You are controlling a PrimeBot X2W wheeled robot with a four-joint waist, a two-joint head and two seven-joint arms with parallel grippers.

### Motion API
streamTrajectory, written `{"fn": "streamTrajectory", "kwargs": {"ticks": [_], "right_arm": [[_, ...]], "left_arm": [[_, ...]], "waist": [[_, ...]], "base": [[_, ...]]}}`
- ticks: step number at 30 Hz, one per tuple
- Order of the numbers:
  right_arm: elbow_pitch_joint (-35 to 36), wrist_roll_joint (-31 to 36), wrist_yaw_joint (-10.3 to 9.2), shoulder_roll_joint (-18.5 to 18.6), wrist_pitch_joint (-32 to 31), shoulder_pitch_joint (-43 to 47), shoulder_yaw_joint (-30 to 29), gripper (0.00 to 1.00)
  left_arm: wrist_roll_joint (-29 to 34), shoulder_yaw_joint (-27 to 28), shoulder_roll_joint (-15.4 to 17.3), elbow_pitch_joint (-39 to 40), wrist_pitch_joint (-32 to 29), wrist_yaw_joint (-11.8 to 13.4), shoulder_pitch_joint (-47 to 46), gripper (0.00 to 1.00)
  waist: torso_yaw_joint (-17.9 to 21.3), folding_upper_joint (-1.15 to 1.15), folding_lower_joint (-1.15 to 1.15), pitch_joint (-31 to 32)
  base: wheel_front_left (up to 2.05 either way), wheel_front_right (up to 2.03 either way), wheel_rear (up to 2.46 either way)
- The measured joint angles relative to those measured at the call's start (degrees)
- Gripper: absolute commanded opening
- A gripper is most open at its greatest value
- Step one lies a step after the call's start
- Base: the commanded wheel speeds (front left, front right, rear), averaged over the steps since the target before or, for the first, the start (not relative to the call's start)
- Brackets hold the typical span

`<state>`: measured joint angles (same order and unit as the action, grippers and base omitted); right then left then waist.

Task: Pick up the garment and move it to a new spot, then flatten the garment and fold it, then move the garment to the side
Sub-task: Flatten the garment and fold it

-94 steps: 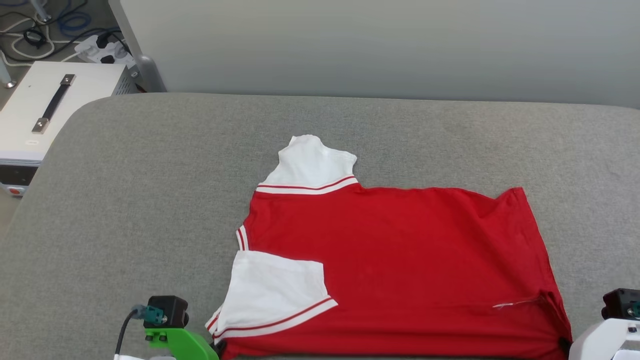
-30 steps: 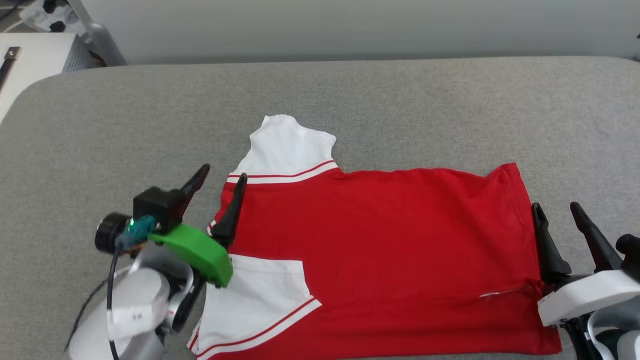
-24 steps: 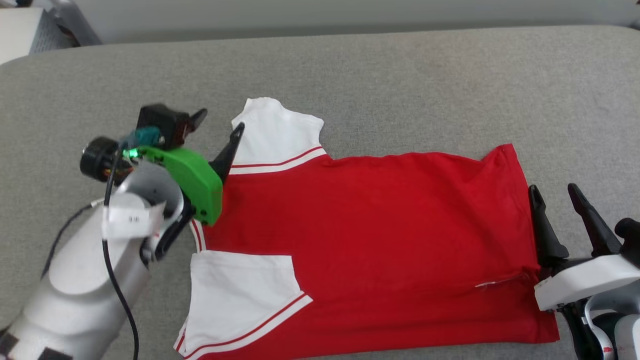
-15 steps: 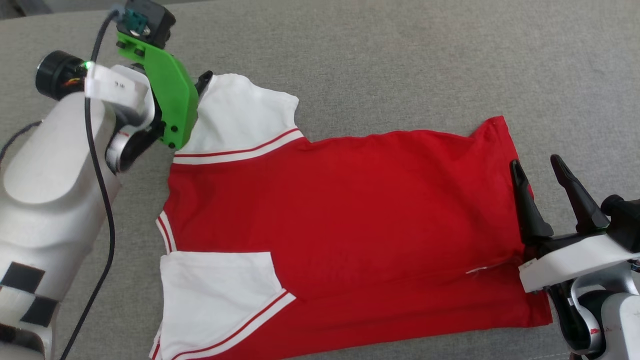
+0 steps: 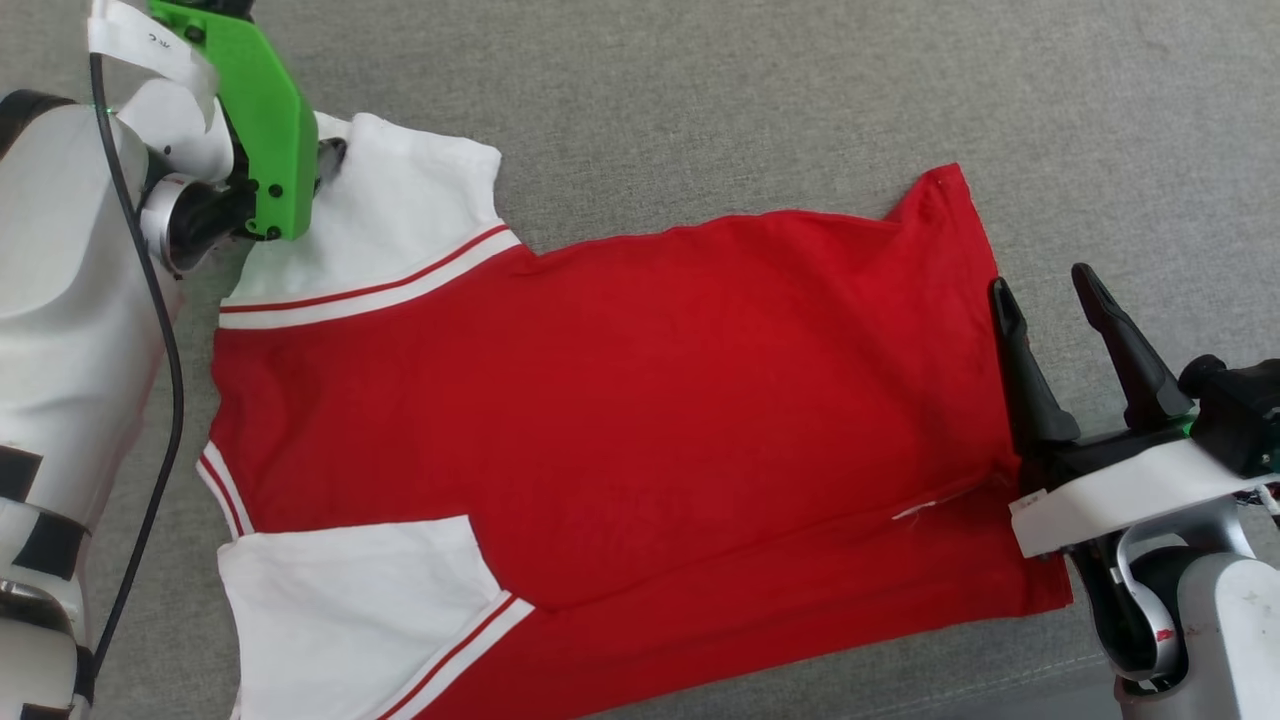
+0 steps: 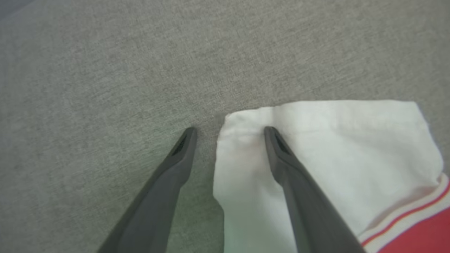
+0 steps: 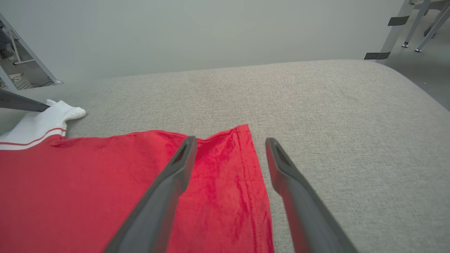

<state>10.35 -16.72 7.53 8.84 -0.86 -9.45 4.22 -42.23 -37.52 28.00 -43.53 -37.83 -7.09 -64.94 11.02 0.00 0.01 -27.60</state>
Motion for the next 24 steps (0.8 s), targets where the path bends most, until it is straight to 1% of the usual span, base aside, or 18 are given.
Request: {"fn": "streamTrajectory", "kwargs": {"ticks": [5, 7, 8, 9, 12, 18, 21, 24], "right_arm": [[-0.2, 0.0, 0.0, 0.0, 0.1, -0.1, 0.8, 1.0], [-0.3, 0.0, 0.0, 0.0, 0.1, -0.3, 0.9, 1.0], [-0.3, 0.0, 0.0, 0.1, 0.1, -0.3, 0.9, 1.0], [-0.3, 0.0, 0.0, 0.2, 0.1, -0.4, 0.9, 1.0], [-0.4, 0.0, 0.0, 0.4, 0.1, -0.6, 0.6, 1.0], [-0.8, -0.2, 0.0, 1.5, -0.8, -0.7, 0.4, 1.0], [-1.0, -0.2, 0.0, 3.2, -2.5, -0.7, 0.5, 1.0], [-1.0, -0.2, 0.0, 5.3, -5.6, -0.6, 0.5, 1.0]], "left_arm": [[-0.1, -0.1, 0.0, -3.0, 0.6, -0.2, -1.7, 1.0], [-1.0, -0.2, 0.0, -3.9, 0.0, -0.2, -2.0, 0.99], [-1.6, -0.2, 0.0, -4.1, -0.3, -0.2, -2.1, 0.59], [-2.6, -0.2, -0.1, -4.1, -0.6, -0.2, -2.1, 0.0], [-4.1, -1.1, -0.3, -3.4, -1.0, -0.2, -2.0, 0.0], [-6.4, -1.7, -0.8, -2.3, 4.9, -0.2, 0.0, 0.0], [-7.7, -3.0, -0.4, -0.1, 7.1, -0.2, 2.0, 0.0], [-10.3, -2.6, 0.4, 2.6, 10.4, -0.2, 3.4, 0.0]], "waist": [[0.9, 0.0, 0.0, -1.3], [1.0, 0.0, 0.0, -1.5], [1.0, 0.0, 0.0, -1.5], [1.0, 0.0, 0.0, -1.4], [0.6, 0.0, 0.0, -1.1], [-0.1, 0.0, 0.0, 0.6], [-0.6, 0.0, 0.0, 2.0], [-1.3, 0.0, 0.0, 3.6]], "base": [[0.0, 0.0, 0.0], [0.0, 0.0, 0.0], [0.0, 0.0, 0.0], [0.0, 0.0, 0.0], [0.0, 0.0, 0.0], [0.0, 0.0, 0.0], [0.0, 0.0, 0.0], [0.0, 0.0, 0.0]]}}
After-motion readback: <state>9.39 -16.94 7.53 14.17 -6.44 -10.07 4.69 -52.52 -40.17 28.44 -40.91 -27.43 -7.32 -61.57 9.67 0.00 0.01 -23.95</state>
